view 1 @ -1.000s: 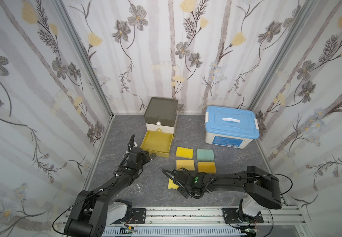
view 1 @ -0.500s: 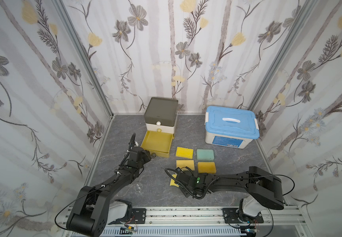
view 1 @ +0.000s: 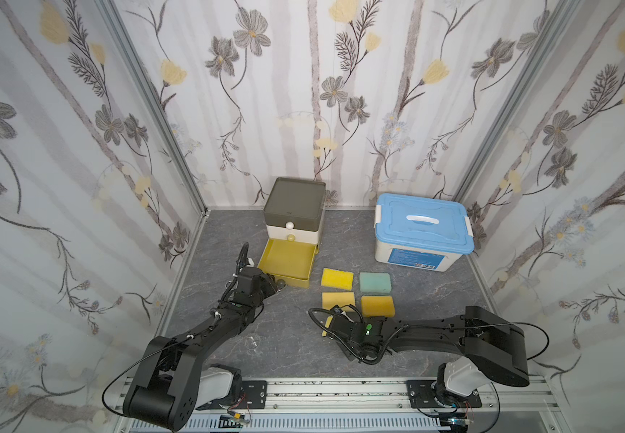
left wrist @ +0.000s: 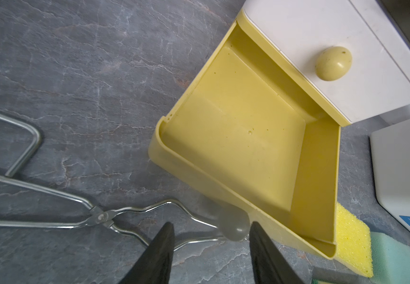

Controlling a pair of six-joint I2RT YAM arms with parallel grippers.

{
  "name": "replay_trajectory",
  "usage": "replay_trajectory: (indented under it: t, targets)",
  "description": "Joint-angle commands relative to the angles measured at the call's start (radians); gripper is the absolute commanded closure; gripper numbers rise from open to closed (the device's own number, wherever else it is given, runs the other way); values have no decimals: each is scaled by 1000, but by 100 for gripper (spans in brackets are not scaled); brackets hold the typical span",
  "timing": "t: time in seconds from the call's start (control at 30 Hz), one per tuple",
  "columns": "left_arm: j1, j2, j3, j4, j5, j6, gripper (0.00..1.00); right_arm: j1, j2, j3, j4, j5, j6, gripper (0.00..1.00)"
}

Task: Take the sponge out of the drawer
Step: Place the sponge at the center of the board.

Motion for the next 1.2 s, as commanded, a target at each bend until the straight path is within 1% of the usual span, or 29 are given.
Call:
replay_trajectory:
  t: [0.0,0.03,0.2,0.23,0.3,0.4,0.5,0.7,0.87,0.97,1.07,1.17]
  targets:
    - [1,6,6,43,2,8,48,1,13,1,-119,6,10,35]
    - [0,6,4,45,4,6,48,2,18,7,-120,8,7,30]
    - [1,2,-1,49,3,6,48,8,9,35,-132,38,-2,19]
    - [0,0,-2,49,2,6,48,9,-5,40,-135,44,-5,14]
    - [1,-2,-4,49,-1,8,48,10,-39,49,-132,48,-7,1]
    - [0,-2,-6,52,-2,6,48,14,-98,64,-87,38,-27,0]
    - [0,-2,-9,55,-1,6,48,13,-134,73,0,47,-68,0]
    - [0,-8,-13,58,2,5,48,1,-83,120,118,59,-137,0]
    - [0,6,-3,48,3,4,48,-8,-60,133,170,82,-150,0]
    - [1,-3,9,5,12,2,49,-44,-61,140,203,92,-148,0]
    - [-2,-36,5,-38,4,0,49,-74,-62,138,226,25,-170,0]
    - [0,-76,-13,-53,-11,-1,48,-77,-60,120,214,-10,-185,0]
